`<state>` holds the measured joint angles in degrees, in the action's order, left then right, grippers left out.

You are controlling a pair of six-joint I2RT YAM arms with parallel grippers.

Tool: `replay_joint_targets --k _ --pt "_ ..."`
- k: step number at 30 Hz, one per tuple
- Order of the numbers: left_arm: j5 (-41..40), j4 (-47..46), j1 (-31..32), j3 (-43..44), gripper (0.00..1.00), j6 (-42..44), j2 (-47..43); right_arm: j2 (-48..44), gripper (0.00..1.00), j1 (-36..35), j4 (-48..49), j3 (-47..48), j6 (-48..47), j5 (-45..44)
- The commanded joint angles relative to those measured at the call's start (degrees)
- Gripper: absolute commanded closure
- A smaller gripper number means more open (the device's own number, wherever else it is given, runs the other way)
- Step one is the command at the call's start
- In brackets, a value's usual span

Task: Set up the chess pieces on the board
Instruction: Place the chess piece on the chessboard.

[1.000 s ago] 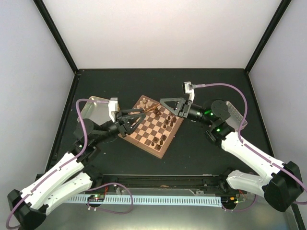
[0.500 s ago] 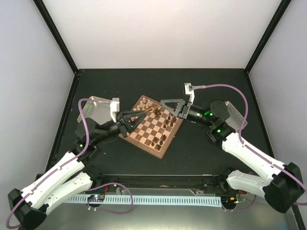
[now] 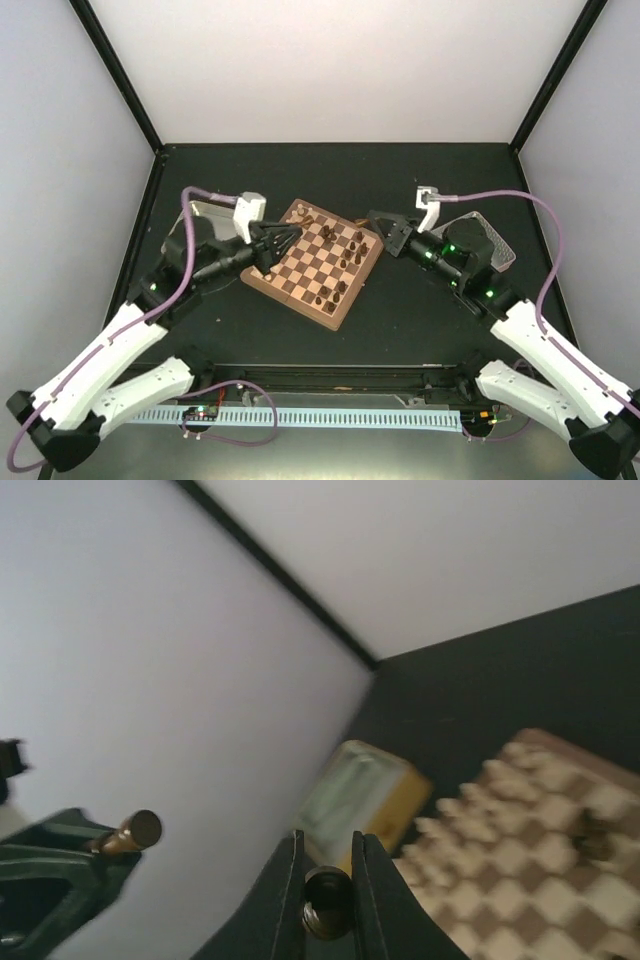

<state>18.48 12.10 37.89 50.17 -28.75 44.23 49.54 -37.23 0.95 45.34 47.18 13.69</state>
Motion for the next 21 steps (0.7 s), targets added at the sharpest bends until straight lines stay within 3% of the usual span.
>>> replay_joint_targets --k 1,7,14,21 --pt "-2.7 20.9 0.1 7.9 0.96 9.5 10.5 -4.3 0.97 0.2 -14.8 -1.9 -8.3 -19.3" --pt "-8.9 38.4 4.9 22.5 0.96 12.6 30.9 -9.9 0.97 0.1 -20.9 -6.4 -9.7 -29.2" --pt "-18.4 52.7 10.8 40.2 0.96 13.2 54.0 -14.5 0.97 0.2 -23.6 -10.0 -9.8 -33.1" --pt "-18.4 59.9 13.0 51.2 0.95 14.3 66.4 -17.4 0.97 0.2 -24.6 -12.3 -8.9 -33.8"
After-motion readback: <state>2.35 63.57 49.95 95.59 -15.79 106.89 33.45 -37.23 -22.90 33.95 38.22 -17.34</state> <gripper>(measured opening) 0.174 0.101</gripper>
